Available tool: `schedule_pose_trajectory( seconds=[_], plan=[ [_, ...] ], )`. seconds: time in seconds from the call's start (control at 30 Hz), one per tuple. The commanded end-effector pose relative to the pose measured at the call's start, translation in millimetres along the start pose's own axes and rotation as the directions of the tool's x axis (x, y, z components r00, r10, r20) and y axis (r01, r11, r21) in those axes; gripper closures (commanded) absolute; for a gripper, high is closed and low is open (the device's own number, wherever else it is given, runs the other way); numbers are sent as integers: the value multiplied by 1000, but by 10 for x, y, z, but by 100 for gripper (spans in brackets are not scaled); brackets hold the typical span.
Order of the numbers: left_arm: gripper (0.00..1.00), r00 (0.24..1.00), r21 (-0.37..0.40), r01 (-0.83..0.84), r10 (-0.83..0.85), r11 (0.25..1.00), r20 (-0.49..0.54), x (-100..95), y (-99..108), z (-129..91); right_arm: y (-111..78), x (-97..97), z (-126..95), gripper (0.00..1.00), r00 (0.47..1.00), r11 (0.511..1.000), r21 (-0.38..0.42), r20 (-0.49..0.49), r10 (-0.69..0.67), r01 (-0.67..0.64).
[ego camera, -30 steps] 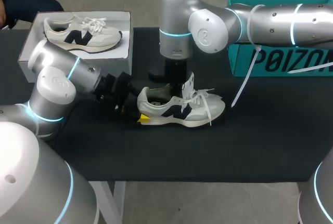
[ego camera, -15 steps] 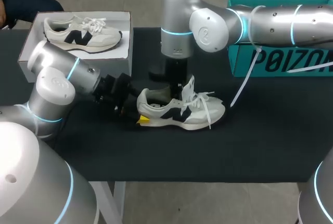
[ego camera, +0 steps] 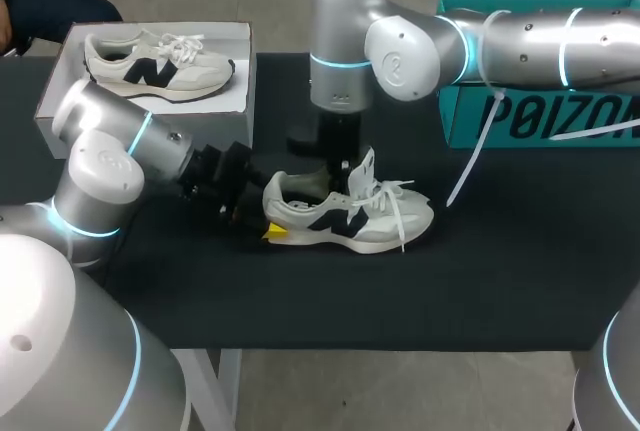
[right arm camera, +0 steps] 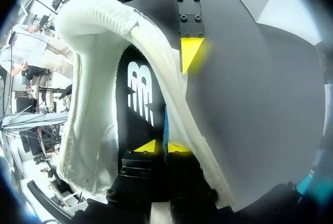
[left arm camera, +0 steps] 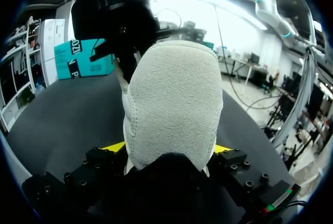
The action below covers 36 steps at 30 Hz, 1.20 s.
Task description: Take the shoe out of the shoebox, open the shoe tongue, remove and reinsert the insole, then place the shoe into the shoebox
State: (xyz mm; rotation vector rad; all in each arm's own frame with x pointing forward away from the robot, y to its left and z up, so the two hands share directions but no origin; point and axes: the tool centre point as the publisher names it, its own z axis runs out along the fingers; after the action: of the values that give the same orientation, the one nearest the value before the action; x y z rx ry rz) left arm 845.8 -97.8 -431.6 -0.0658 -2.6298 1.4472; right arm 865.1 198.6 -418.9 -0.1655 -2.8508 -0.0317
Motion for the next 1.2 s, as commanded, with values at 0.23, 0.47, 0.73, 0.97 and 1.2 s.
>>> schedule_pose_trajectory(
  seconds=[0.23,0.47,0.73,0.97,1.2],
  plan=[
    [100,1000,-4,1,-1,1000,2,-38,-11,12,-51,142,-3,100,991,998,-44,122,56,-51],
    [100,1000,-4,1,-1,1000,2,-38,-11,12,-40,185,-188,100,983,995,-77,167,75,-63],
    [100,1000,-4,1,-1,1000,2,-38,-11,12,-10,175,-453,100,971,993,-112,230,69,-44],
    [100,1000,-4,1,-1,1000,2,-38,-11,12,-45,164,-644,100,958,990,-129,275,83,-49],
    [100,1000,-4,1,-1,1000,2,-38,-11,12,-154,165,-696,100,951,986,-149,286,121,-80]
  ],
)
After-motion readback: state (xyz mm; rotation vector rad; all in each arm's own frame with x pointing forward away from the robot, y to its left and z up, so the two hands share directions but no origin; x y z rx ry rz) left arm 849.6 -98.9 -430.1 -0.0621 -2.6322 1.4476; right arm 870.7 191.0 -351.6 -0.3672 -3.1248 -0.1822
